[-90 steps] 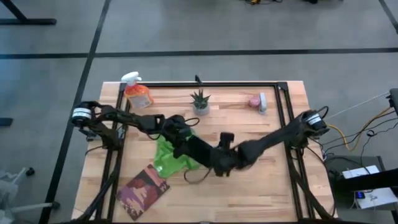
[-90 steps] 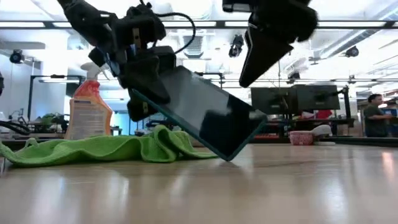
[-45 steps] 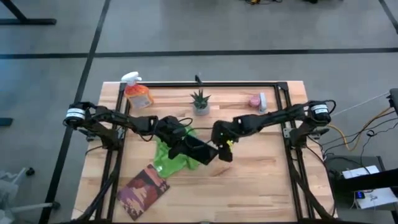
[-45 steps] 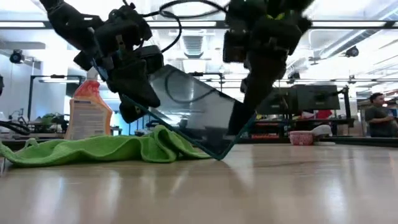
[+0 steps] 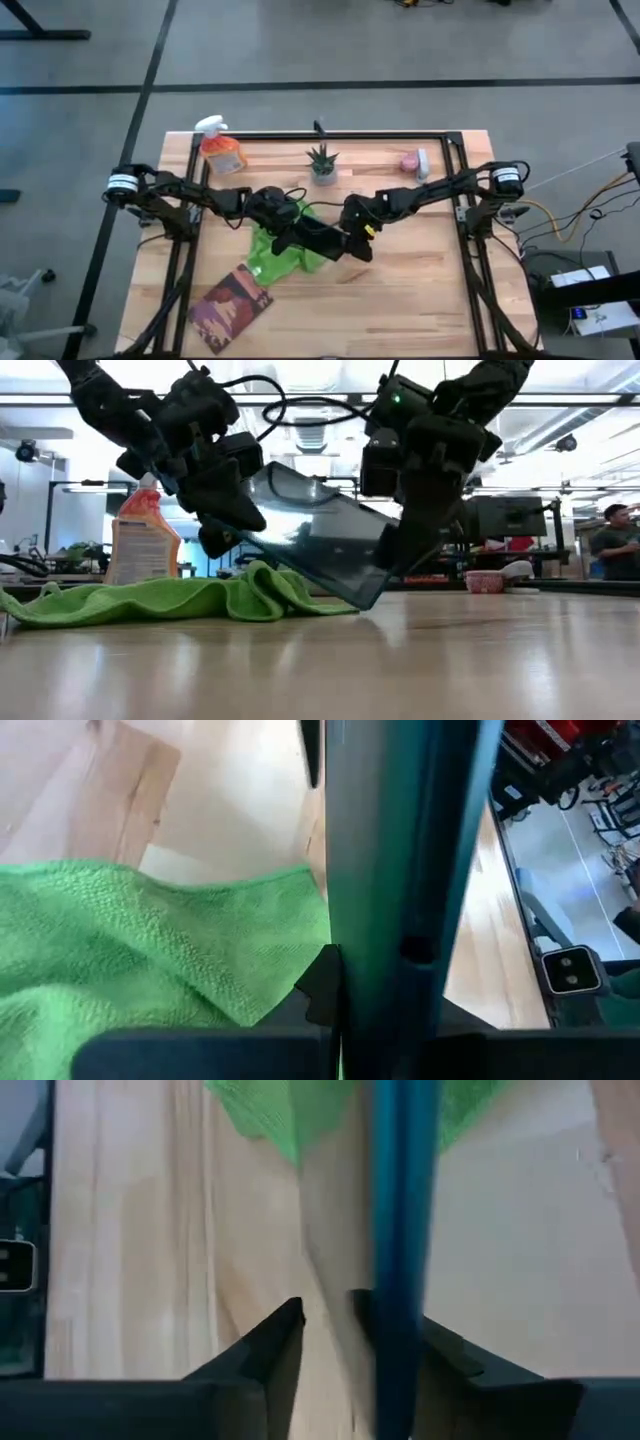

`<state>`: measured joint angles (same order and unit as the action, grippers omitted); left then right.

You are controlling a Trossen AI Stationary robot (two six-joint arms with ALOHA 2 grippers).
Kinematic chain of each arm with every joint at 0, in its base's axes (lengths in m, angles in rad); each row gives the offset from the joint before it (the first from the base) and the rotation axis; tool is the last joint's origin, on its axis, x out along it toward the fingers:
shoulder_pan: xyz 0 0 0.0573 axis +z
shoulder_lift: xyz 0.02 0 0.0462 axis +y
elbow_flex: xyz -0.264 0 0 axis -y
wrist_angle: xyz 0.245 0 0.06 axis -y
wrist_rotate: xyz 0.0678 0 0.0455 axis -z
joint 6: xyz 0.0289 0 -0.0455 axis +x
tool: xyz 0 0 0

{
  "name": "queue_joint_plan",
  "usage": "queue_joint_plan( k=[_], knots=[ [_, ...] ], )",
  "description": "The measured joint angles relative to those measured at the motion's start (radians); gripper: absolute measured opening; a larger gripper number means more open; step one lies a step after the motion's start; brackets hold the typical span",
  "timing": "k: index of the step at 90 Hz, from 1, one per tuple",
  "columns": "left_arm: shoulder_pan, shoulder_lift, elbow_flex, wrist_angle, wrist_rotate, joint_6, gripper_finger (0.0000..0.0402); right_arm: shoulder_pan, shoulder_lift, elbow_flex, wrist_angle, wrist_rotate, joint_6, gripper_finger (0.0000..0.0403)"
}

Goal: Apply microfiber cloth
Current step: Spray the front and back of the tablet with the spray bottle

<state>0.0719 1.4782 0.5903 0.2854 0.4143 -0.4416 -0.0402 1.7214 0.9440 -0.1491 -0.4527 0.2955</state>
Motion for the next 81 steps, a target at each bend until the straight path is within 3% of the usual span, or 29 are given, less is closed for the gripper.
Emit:
queue_joint_plan(
  k=[21,42,60,81],
  knots=[
    [-0.001,0.001,-0.005,0.009,0.003,0.006,0.0010,0.000,0.000,0.005,0.019,-0.002,-0.005,0.0029],
    [-0.001,0.001,-0.005,0.012,-0.001,0.040,0.0017,-0.001,0.000,0.002,0.023,-0.041,0.011,0.0022],
    [0.003,-0.039,-0.006,-0.046,-0.008,0.118,0.0085,-0.002,0.001,-0.002,0.000,-0.134,0.074,0.0013],
    [0.002,-0.169,-0.011,-0.209,-0.016,0.222,0.0166,-0.039,0.000,-0.032,-0.011,-0.248,0.075,0.0010]
  ],
)
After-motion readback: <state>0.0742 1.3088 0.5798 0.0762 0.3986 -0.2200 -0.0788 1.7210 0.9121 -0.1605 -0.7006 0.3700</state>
